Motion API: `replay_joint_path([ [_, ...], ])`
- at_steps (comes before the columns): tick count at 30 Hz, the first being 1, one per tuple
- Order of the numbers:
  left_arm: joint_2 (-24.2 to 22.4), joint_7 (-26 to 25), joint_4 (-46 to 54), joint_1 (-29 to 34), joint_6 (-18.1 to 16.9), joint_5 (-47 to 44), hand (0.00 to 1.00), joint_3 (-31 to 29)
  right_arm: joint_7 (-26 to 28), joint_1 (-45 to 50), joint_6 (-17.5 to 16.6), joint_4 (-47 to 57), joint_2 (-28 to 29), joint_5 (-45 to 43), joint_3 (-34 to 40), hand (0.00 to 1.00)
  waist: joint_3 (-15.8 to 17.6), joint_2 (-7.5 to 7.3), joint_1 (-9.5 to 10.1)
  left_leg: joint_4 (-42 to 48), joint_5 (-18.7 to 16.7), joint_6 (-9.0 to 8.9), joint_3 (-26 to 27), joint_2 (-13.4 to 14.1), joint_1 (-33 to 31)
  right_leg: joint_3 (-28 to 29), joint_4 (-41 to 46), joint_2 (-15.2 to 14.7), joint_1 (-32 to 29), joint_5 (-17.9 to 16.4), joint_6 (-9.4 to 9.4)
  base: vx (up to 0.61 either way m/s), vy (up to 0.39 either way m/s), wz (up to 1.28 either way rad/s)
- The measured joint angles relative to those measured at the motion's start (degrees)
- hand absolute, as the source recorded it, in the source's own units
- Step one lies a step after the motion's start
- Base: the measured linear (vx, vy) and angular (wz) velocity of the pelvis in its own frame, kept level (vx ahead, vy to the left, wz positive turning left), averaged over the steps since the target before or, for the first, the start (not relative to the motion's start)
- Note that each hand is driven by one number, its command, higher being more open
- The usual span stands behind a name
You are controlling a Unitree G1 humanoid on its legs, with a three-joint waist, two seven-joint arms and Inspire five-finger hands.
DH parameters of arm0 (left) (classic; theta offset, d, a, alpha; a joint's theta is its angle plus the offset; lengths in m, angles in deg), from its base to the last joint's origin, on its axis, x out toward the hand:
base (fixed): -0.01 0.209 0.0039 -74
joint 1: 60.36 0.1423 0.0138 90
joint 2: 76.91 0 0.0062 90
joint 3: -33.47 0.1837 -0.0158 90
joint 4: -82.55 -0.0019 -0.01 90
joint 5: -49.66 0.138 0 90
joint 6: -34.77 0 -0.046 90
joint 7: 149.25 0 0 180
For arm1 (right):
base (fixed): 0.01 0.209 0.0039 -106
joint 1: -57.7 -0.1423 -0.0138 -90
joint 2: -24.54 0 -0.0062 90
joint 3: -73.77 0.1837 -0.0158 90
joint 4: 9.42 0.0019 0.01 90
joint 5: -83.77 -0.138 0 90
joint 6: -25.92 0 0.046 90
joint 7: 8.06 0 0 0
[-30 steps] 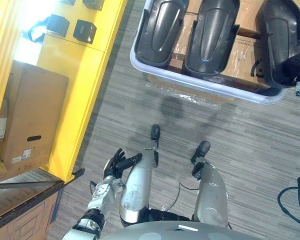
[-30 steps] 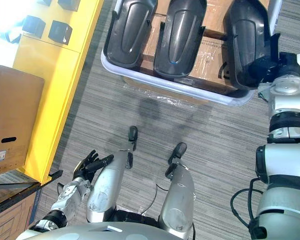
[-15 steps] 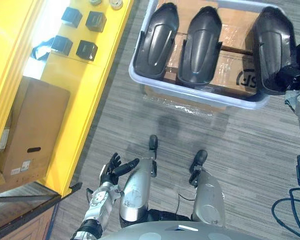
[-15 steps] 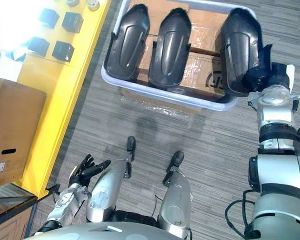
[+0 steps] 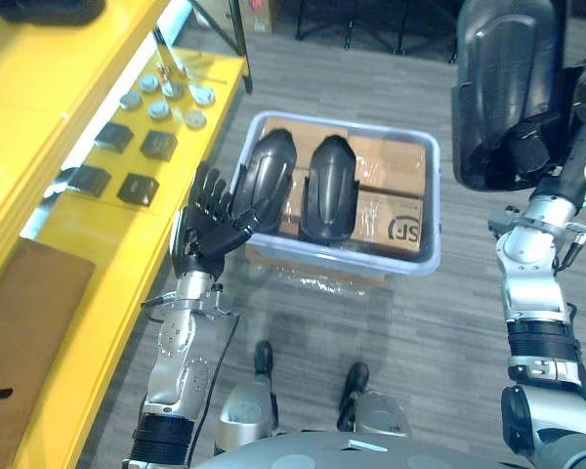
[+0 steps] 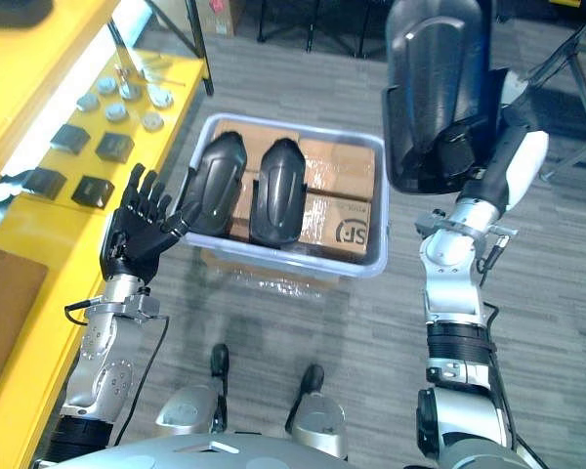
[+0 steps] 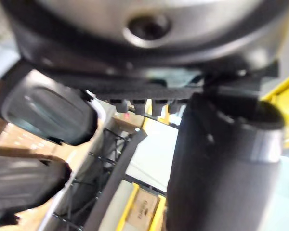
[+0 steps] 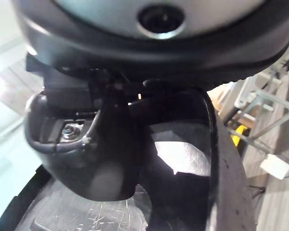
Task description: Walk over and take three plastic housings, then place them on the shelf
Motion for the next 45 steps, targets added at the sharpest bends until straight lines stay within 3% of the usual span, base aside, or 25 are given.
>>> replay_joint_path([
  [5,-0.12,2.91,0.34,-4.19,3.36,-6.71,1.0,2.46,0.26,0.01,-3.31,3.9,1.63,1.07,-4.17,0.0,-2.8,1.56,-0.12,-0.03,0.0,0.0,0.73,-0.04,1.01,-0.08,-0.58,0.0,1.14,0.06,0.09,0.0,-0.001,-0.01],
  [10,-0.66,4.55,0.33,-5.92,7.74,-11.34,1.0,7.58,1.63,0.0,-5.72,3.91,4.21,2.08,-9.7,0.0,-4.96,1.36,-1.13,-0.09,-0.01,-0.02,1.29,-0.09,1.16,-0.06,-1.79,0.11,1.61,0.68,0.43,-0.06,0.003,-0.05],
  [16,-1.04,6.76,-0.02,-7.97,13.21,-11.26,1.0,12.81,5.41,1.02,-5.87,3.75,6.71,1.94,-15.57,0.0,-6.47,1.44,-1.43,-0.35,0.14,-0.03,2.01,-0.12,1.04,0.27,-3.42,0.62,1.73,2.1,0.34,-0.06,0.0,-0.06],
  [24,-1.09,6.57,-2.99,-8.21,13.74,-10.93,1.0,16.12,7.52,1.8,-6.26,-1.18,10.64,-0.88,-22.38,0.0,-9.2,1.41,-1.49,-0.37,0.73,0.26,2.03,-0.44,0.96,0.17,-4.39,0.56,2.09,2.99,0.4,-0.01,0.003,0.0],
  [30,-1.01,3.55,-4.58,-8.21,13.73,-10.75,1.0,16.54,8.09,4.51,-6.29,-1.98,13.43,-3.01,-25.22,0.0,-10.23,1.33,-1.37,-0.39,0.87,0.29,1.63,-0.61,0.86,-0.31,-4.82,0.49,2.42,3.17,0.3,-0.02,0.009,0.04],
  [42,-0.93,0.2,-4.99,-7.76,13.46,-10.76,1.0,16.32,11.78,12.77,-18.04,-3.88,14.93,-5.78,-28.77,0.0,-12.47,-0.08,-1.37,-0.4,0.9,0.31,1.52,-0.78,0.54,-0.6,-5.52,0.48,2.44,3.56,0.2,0.0,0.001,0.0],
  [43,-0.93,0.2,-5.02,-7.68,13.46,-10.76,0.0,16.37,11.92,12.77,-18.47,-4.24,14.91,-5.92,-28.77,0.0,-12.51,-0.15,-1.37,-0.4,0.91,0.32,1.51,-0.78,0.54,-0.6,-5.52,0.48,2.44,3.56,0.2,0.0,0.0,0.0],
  [45,-0.96,0.21,-5.03,-7.61,13.46,-10.75,0.0,16.38,12.37,13.29,-19.26,-4.34,14.85,-7.08,-28.8,0.0,-12.59,-0.28,-1.33,-0.4,0.94,0.35,1.5,-0.8,0.56,-0.6,-5.53,0.47,2.47,3.56,0.2,0.0,0.0,0.0],
])
